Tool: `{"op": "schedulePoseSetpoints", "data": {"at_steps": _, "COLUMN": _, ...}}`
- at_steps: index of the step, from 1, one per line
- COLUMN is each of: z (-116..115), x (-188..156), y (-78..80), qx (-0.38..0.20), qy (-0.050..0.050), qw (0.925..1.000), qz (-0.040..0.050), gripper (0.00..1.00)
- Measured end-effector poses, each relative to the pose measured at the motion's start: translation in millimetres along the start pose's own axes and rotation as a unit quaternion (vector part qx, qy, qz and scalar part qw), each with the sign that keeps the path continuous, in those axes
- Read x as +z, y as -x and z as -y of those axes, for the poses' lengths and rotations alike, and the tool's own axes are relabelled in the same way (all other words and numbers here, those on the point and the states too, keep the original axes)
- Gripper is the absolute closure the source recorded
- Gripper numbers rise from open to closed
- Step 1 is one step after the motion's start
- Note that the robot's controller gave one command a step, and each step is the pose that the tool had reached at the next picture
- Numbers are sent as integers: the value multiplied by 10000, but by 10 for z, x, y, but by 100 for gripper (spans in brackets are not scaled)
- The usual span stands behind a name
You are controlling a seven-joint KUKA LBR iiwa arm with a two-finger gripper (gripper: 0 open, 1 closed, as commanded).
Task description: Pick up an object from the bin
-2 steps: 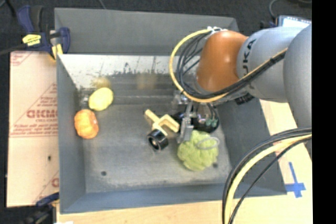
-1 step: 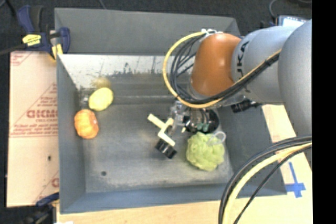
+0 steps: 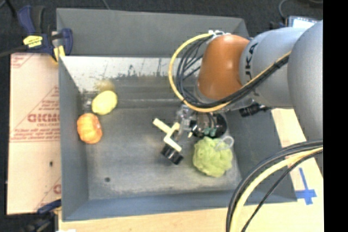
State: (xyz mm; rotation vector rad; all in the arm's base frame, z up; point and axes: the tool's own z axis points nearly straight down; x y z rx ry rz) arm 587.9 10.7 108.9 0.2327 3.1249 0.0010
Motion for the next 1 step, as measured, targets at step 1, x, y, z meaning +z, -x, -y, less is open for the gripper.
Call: {"op": "schedulePoseSetpoints", "data": {"at_steps": 1, "z": -141, "x": -1457, "y": 109, "qx": -98, "qy": 7, "qw": 9999, "qz": 28, "gripper": 100}}
